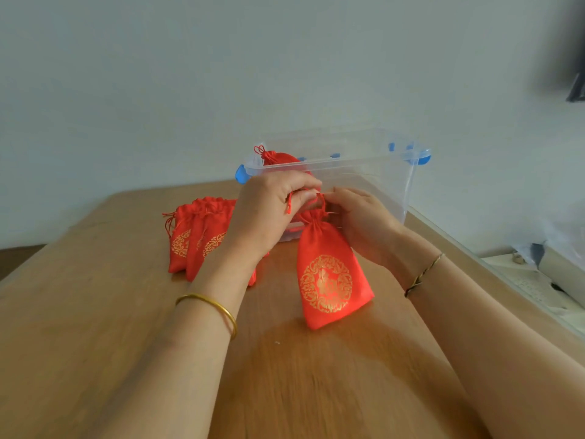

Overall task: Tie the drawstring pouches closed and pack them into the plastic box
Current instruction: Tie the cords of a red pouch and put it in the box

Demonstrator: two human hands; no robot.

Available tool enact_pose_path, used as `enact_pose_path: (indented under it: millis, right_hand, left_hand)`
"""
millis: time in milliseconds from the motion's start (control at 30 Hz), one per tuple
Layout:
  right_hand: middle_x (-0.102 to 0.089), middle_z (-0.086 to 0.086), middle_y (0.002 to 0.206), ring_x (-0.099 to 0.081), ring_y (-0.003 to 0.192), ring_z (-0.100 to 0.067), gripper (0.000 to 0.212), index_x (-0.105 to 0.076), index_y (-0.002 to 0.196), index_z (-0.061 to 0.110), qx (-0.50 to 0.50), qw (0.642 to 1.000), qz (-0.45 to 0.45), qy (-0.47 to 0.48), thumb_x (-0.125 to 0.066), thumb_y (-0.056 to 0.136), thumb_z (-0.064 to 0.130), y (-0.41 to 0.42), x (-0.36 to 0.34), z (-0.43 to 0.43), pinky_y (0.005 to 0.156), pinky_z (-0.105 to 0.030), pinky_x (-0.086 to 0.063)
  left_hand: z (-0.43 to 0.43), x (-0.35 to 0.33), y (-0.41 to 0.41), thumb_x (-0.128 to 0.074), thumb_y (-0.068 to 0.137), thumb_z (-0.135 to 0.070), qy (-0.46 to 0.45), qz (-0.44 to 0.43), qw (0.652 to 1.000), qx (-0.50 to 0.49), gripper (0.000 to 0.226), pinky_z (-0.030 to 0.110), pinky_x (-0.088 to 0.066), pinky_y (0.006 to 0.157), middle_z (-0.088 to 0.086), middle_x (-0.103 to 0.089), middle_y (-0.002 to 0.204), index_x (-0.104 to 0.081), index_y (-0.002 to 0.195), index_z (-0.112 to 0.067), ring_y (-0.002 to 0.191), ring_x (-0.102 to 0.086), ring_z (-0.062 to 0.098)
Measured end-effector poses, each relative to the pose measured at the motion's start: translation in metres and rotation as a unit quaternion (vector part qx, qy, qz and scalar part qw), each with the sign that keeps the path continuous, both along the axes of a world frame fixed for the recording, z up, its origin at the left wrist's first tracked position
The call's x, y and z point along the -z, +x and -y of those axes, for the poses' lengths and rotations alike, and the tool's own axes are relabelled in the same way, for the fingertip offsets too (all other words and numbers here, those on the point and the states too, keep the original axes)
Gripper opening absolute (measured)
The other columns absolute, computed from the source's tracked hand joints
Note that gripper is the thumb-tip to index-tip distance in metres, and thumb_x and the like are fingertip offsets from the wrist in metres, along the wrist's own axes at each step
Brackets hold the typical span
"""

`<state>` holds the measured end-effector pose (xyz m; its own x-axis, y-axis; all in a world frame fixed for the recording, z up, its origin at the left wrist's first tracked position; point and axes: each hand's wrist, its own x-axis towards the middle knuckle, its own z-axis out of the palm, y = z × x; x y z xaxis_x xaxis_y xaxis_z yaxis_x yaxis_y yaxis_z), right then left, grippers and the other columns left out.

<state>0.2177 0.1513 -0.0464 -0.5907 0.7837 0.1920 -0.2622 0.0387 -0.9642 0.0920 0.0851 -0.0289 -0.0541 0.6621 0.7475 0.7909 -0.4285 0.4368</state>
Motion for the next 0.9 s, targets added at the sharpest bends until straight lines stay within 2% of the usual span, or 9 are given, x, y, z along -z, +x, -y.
enact_pose_path:
  millis: [100,233,333,433,533,633,700,834,900]
  right_hand:
    - [-0.059,-0.011,0.063,-0.059,0.060,-0.024,0.026,-0.053,0.070,0.006,0.055,0.998,-0.003,0.001,-0.038,0.091,0.005,-0.004,0.002,-0.005,0.064,-0.031,-0.046]
    - [-0.048,-0.012,0.062,-0.047,0.072,-0.032,0.010,-0.047,0.067,0.012,0.118,0.993,0.024,0.011,-0.049,0.074,0.018,-0.003,0.002,-0.008,0.061,-0.036,-0.035]
    - [-0.053,-0.016,0.062,-0.060,0.067,-0.037,0.018,-0.043,0.072,0.010,0.118,0.993,-0.006,-0.017,-0.042,0.090,0.008,0.001,0.004,-0.009,0.058,-0.035,-0.046]
    - [-0.053,-0.011,0.061,-0.056,0.060,-0.027,0.019,-0.044,0.069,0.013,0.166,0.986,0.029,-0.011,-0.047,0.088,0.010,0.000,0.006,-0.012,0.059,-0.031,-0.043]
    - [-0.051,-0.001,0.054,-0.047,0.048,-0.014,0.022,-0.045,0.070,0.014,0.186,0.980,0.066,-0.023,-0.042,0.091,0.006,0.004,0.005,-0.013,0.047,-0.024,-0.037]
    - [-0.056,-0.007,0.065,-0.054,0.053,-0.019,0.021,-0.044,0.070,0.013,0.162,0.980,0.111,-0.036,-0.039,0.087,0.001,0.007,0.007,-0.012,0.046,-0.022,-0.046]
    - [-0.054,-0.007,0.063,-0.054,0.049,-0.017,0.023,-0.043,0.067,0.012,0.159,0.974,0.154,-0.040,-0.040,0.086,-0.002,0.006,0.010,-0.010,0.042,-0.019,-0.047]
    - [-0.054,-0.006,0.061,-0.053,0.046,-0.015,0.022,-0.043,0.068,0.011,0.160,0.969,0.185,-0.029,-0.039,0.087,-0.001,0.006,0.012,-0.005,0.039,-0.018,-0.047]
    - [-0.056,-0.007,0.063,-0.055,0.048,-0.016,0.021,-0.043,0.069,0.012,0.170,0.972,0.162,-0.017,-0.037,0.087,0.002,0.007,0.008,-0.005,0.043,-0.020,-0.047]
  left_hand:
    - [0.002,-0.001,-0.006,-0.064,0.085,-0.010,-0.013,-0.010,1.000,-0.016,0.018,0.001,-0.044,0.069,-0.011,-0.068,0.088,-0.071,0.102,-0.010,0.083,-0.059,-0.012]
    - [0.004,-0.004,-0.018,-0.058,0.090,-0.018,-0.077,-0.014,0.996,-0.031,0.016,0.013,-0.045,0.067,-0.005,-0.068,0.074,-0.071,0.097,-0.013,0.069,-0.061,0.005]
    - [0.003,-0.001,-0.027,-0.052,0.092,-0.031,-0.123,-0.049,0.989,-0.069,0.025,0.027,-0.045,0.066,-0.004,-0.064,0.062,-0.068,0.083,-0.014,0.059,-0.056,0.011]
    - [0.004,0.001,-0.033,-0.045,0.093,-0.043,-0.147,-0.034,0.985,-0.089,0.041,0.026,-0.042,0.059,-0.002,-0.056,0.056,-0.061,0.072,-0.012,0.053,-0.051,0.010]
    - [0.003,0.003,-0.033,-0.039,0.096,-0.042,-0.148,0.050,0.984,-0.083,0.051,0.020,-0.038,0.057,0.001,-0.052,0.056,-0.050,0.057,-0.011,0.049,-0.047,0.005]
    - [-0.002,0.004,-0.034,-0.036,0.098,-0.039,-0.136,0.194,0.970,-0.047,0.052,0.033,-0.042,0.070,0.004,-0.063,0.068,-0.038,0.050,-0.018,0.077,-0.062,0.031]
    - [-0.003,0.002,-0.029,-0.032,0.100,-0.036,-0.115,0.298,0.948,0.016,0.052,0.031,-0.044,0.070,0.001,-0.070,0.075,-0.032,0.052,-0.016,0.089,-0.066,0.027]
    - [-0.003,-0.002,-0.012,-0.031,0.100,-0.034,-0.115,0.438,0.882,0.132,0.049,0.022,-0.048,0.064,0.001,-0.067,0.065,-0.033,0.055,-0.014,0.072,-0.068,0.018]
    - [-0.004,-0.002,-0.010,-0.037,0.099,-0.031,-0.146,0.410,0.893,0.113,0.043,0.019,-0.045,0.056,-0.002,-0.060,0.058,-0.045,0.062,-0.013,0.059,-0.065,0.011]
